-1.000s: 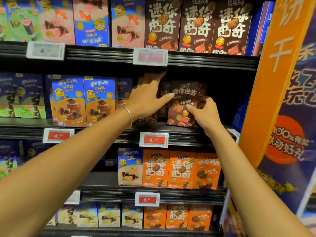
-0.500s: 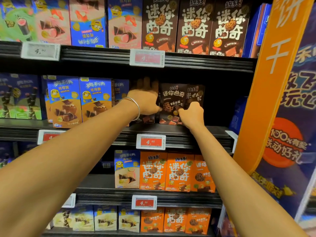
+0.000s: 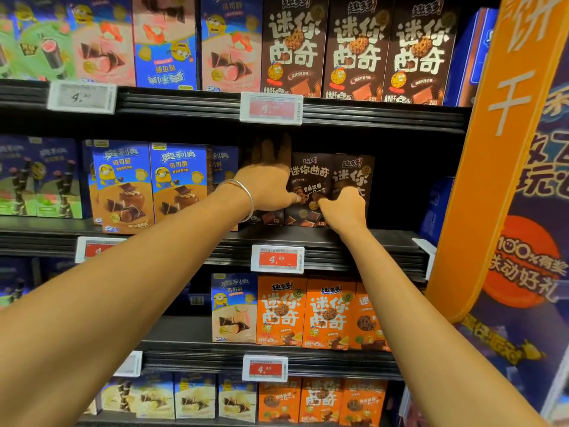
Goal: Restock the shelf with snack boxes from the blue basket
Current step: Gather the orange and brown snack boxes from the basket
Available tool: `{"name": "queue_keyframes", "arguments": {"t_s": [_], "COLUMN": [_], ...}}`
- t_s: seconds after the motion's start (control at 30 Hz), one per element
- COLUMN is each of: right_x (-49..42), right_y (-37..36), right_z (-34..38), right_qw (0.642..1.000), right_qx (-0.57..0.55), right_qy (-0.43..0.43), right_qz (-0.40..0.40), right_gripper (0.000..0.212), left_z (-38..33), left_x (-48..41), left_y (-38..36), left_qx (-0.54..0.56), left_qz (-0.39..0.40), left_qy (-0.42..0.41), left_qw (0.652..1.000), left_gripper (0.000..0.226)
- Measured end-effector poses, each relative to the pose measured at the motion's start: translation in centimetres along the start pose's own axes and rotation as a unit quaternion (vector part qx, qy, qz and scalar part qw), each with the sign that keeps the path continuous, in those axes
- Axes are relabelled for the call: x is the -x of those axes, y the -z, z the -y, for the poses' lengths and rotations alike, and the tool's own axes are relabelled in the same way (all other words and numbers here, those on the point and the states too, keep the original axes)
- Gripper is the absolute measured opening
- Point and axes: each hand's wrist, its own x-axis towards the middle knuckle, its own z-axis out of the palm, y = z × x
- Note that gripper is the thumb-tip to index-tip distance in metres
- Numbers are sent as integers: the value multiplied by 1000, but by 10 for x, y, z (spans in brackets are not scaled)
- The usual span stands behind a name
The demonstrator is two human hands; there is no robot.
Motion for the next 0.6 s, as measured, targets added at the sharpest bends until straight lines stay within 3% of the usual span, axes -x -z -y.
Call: {"name": "queue_keyframes", "arguments": {"t_s": [0.1,0.2,0.3,0.4,0.43,0.5,0.6], "right_x": [13,49,107,171,192,233,304], "right_y": [16,44,66,64,57,36,-7], "right_z": [3,0,-8,-24,-34,-65,-132], "right_qw": [999,989,961,928,924,921,910], "right_qx": [-42,-134,-260,-355,-364,-357,-271], "right_qy": [10,50,94,107,102,53,-80], "right_qz": [-17,-28,-18,31,62,150,303], "right_gripper": [38,48,32,22,21,16,12], "left_z": [-9,-13,-13,-19,-23,-31,-36], "left_x": [19,55,122,204,233,290,379], "left_y": [10,14,6,-34,-54,-102,-189], "left_qx": [47,152,266,367,387,389,388], "left_qz": [-67,-128,-220,-319,-323,-281,-129], "left_qy": [-13,-25,-54,-36,-15,31,141], "left_qw": [997,980,937,873,864,877,902], "left_gripper": [70,84,86,57,50,42,37]}}
